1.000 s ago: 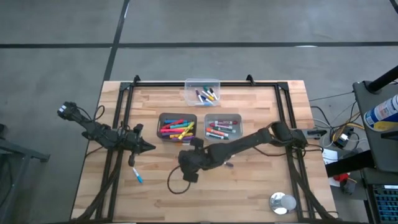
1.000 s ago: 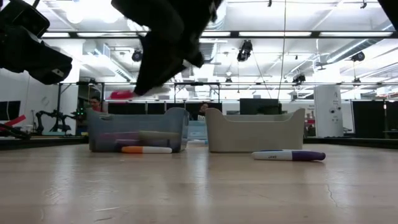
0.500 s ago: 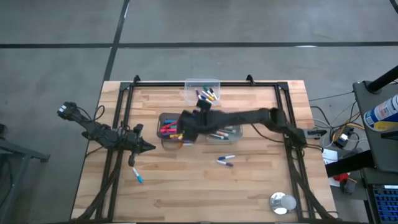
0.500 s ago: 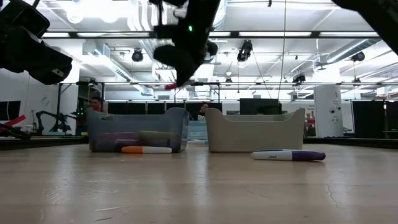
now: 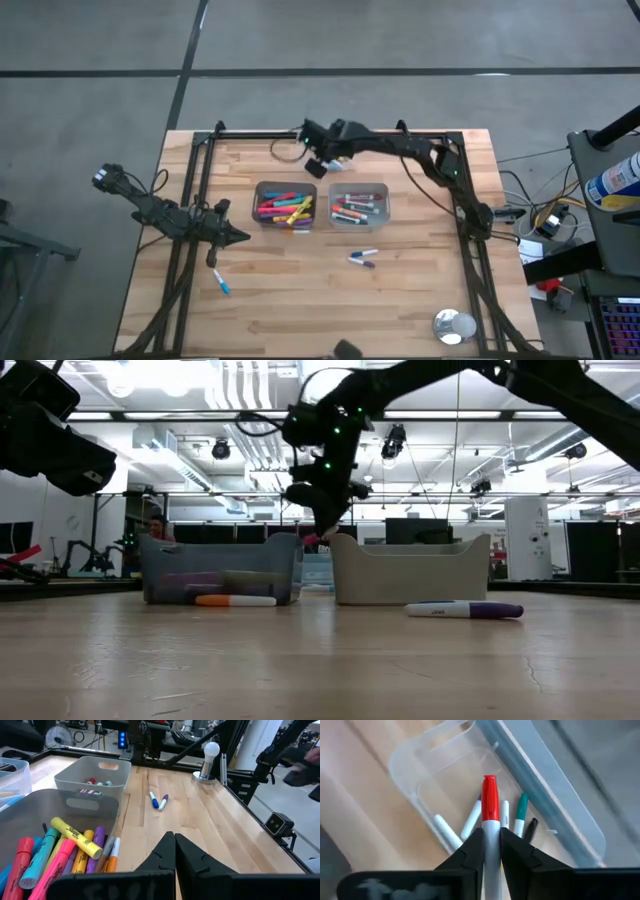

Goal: Pick & Place Markers
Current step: Put the small red highlighter pen into the transparent bin, then put the small orange highlighter pen into the transparent bin

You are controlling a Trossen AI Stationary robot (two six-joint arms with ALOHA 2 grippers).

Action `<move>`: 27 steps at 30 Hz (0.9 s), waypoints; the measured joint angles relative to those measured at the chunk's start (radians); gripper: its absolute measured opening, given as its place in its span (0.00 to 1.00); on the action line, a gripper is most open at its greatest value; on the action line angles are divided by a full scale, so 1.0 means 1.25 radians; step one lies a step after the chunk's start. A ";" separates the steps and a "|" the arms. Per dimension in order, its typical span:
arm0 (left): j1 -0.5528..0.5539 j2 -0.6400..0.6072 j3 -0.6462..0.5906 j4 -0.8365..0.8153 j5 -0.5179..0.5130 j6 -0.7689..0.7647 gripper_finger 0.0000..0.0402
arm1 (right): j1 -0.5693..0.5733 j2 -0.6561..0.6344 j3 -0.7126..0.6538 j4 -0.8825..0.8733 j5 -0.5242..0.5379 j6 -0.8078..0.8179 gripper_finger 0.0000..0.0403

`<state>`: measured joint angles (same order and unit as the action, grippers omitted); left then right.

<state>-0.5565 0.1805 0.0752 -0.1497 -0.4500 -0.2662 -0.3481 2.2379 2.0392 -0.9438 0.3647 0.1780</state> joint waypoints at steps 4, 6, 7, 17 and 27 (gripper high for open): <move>0.000 0.000 0.000 0.000 0.000 0.001 0.00 | -0.041 0.000 -0.013 0.033 -0.060 0.036 0.18; 0.000 0.000 0.000 0.000 0.000 0.001 0.00 | -0.047 0.001 -0.029 0.043 -0.063 0.037 0.23; 0.000 0.000 0.000 0.000 0.000 0.001 0.00 | -0.048 0.001 -0.038 0.050 -0.064 0.037 0.25; 0.000 0.000 0.000 0.000 0.000 0.001 0.00 | -0.028 0.002 -0.068 0.059 -0.060 0.021 0.48; 0.000 0.000 0.000 0.000 0.000 0.003 0.00 | -0.018 0.000 -0.066 0.092 -0.064 0.032 0.48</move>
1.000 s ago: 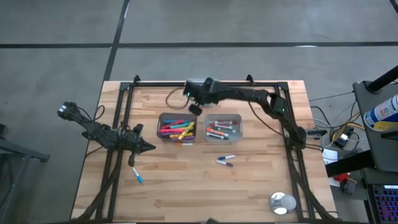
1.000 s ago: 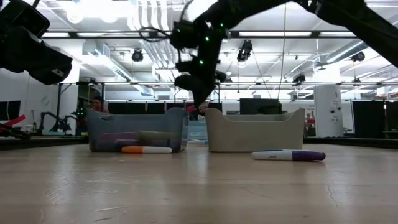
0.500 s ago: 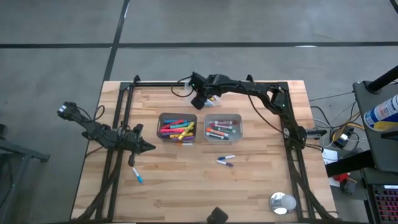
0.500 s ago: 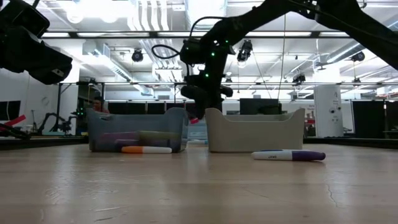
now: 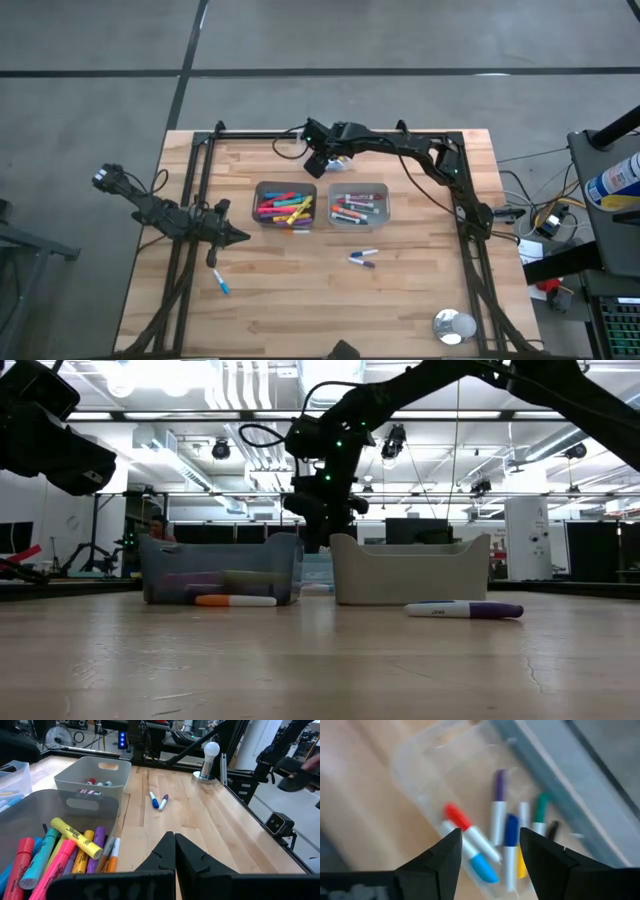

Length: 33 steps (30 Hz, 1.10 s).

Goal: Pick & Place Markers
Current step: Put the small orange highlighter pen into the transparent bin

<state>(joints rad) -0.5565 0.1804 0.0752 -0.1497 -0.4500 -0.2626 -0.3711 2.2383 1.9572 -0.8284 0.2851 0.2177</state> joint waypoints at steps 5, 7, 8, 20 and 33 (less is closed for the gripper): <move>0.000 0.000 0.000 0.000 0.000 -0.001 0.00 | 0.048 -0.004 0.000 0.002 -0.044 -0.014 0.47; 0.000 0.000 0.000 0.000 0.000 0.000 0.00 | 0.077 -0.005 0.000 0.002 -0.044 -0.022 0.46; 0.000 0.000 0.000 0.000 0.000 -0.001 0.00 | 0.092 -0.006 0.000 0.002 -0.044 -0.030 0.46; 0.000 0.000 0.000 0.000 0.000 0.000 0.00 | 0.306 -0.035 0.000 0.065 -0.018 -0.079 0.42; 0.000 0.000 0.000 0.000 0.000 0.001 0.00 | 0.448 -0.033 -0.133 0.306 -0.023 -0.075 0.41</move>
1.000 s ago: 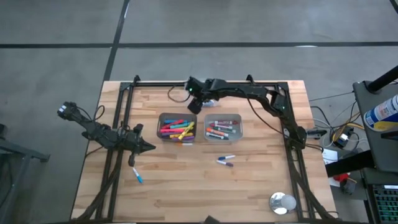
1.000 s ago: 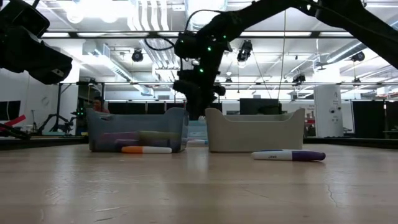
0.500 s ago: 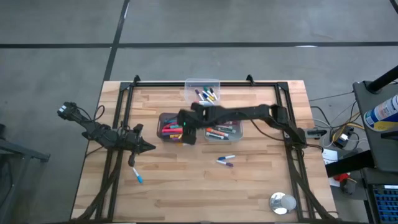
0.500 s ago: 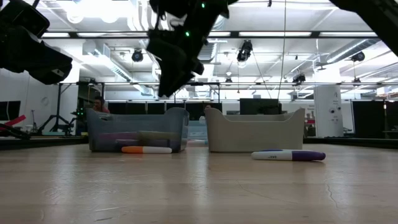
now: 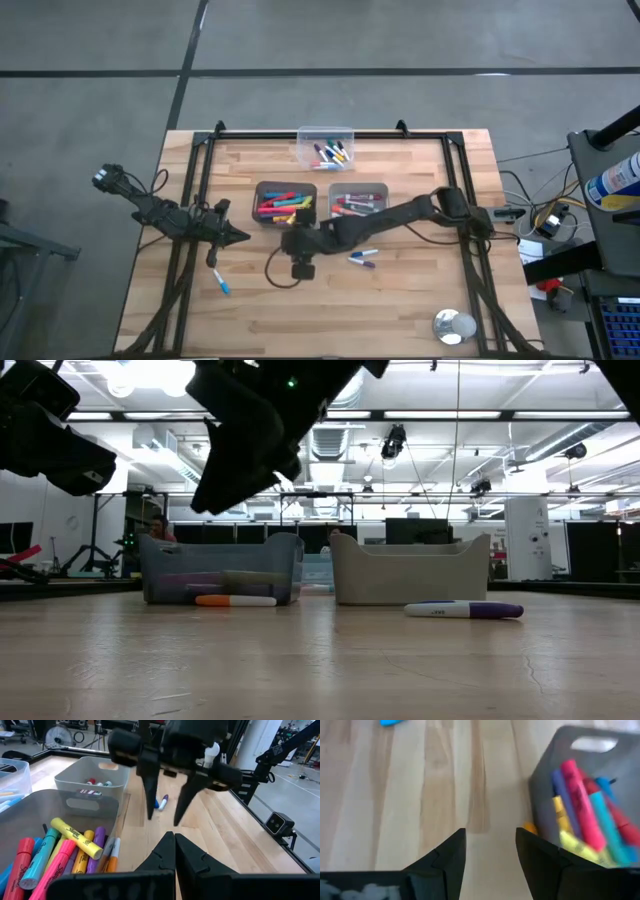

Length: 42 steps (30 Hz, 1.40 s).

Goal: Pick & Place Markers
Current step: Put the small orange highlighter pen into the transparent bin

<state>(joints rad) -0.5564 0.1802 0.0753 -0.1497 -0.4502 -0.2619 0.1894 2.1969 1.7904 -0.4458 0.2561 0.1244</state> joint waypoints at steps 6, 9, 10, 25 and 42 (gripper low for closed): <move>0.000 0.000 0.000 0.000 0.000 0.001 0.00 | -0.008 0.004 -0.057 0.011 -0.020 0.083 0.41; 0.000 0.000 0.000 0.000 0.000 0.001 0.00 | -0.015 0.004 -0.077 0.013 -0.021 0.101 0.41; 0.000 0.000 0.000 0.000 0.000 0.001 0.00 | -0.018 0.004 -0.083 0.013 -0.021 0.105 0.41; 0.000 0.000 0.000 0.000 0.000 0.004 0.00 | -0.061 0.061 -0.088 0.050 0.012 0.079 0.41; 0.000 0.000 0.000 0.000 0.000 0.004 0.00 | -0.067 0.090 -0.083 0.058 0.006 0.078 0.35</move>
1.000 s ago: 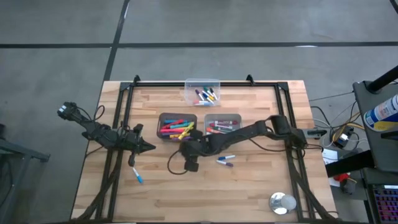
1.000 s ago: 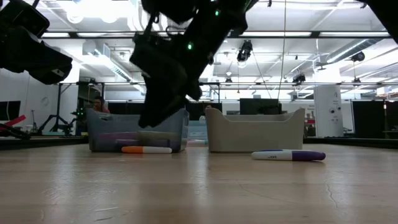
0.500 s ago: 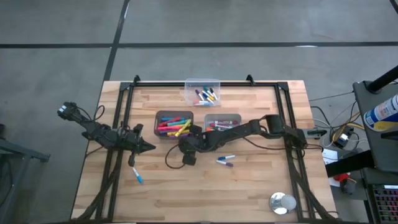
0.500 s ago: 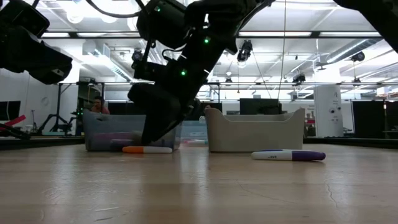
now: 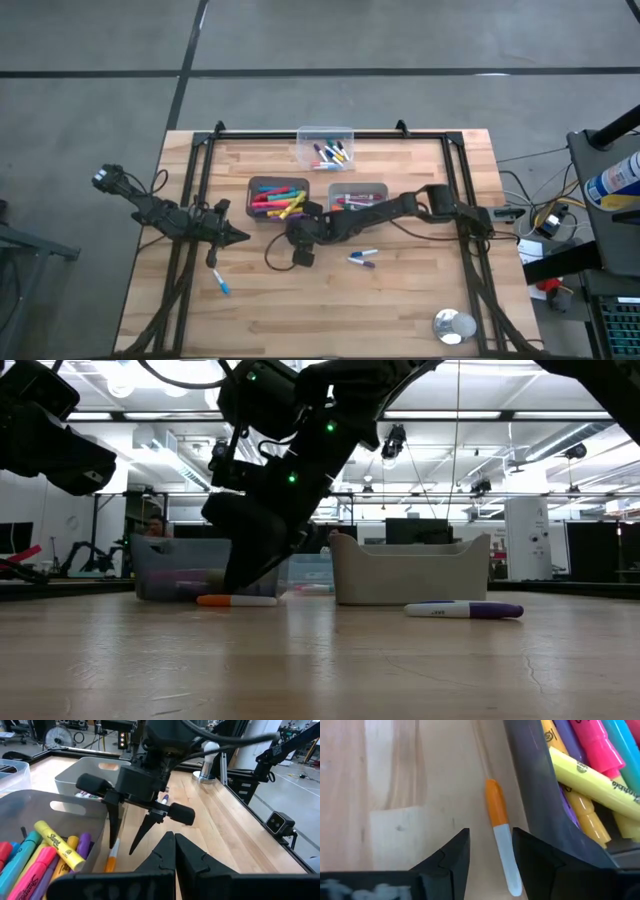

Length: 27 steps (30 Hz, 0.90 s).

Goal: Pick & Place Markers
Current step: Put the small orange highlighter pen into the transparent bin

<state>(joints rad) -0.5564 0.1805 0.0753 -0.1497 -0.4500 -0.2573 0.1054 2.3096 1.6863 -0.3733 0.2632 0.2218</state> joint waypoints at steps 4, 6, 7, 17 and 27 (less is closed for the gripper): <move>0.000 0.000 0.000 0.000 0.000 0.000 0.00 | 0.014 0.002 -0.002 -0.007 0.059 -0.028 0.33; 0.000 0.000 0.000 0.000 0.000 0.000 0.00 | 0.025 0.002 -0.002 -0.011 0.093 -0.031 0.32; 0.000 0.000 0.000 0.000 0.000 0.000 0.00 | 0.031 0.002 0.001 -0.019 0.111 -0.035 0.32; 0.000 0.000 0.000 0.000 0.000 0.000 0.00 | 0.053 0.001 0.071 -0.038 0.161 -0.058 0.31; 0.000 0.000 0.000 0.000 0.000 -0.002 0.00 | 0.063 0.003 0.051 -0.116 0.168 0.000 0.31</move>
<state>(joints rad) -0.5564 0.1802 0.0753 -0.1500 -0.4503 -0.2592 0.1838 2.3131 1.7502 -0.5179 0.4727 0.2217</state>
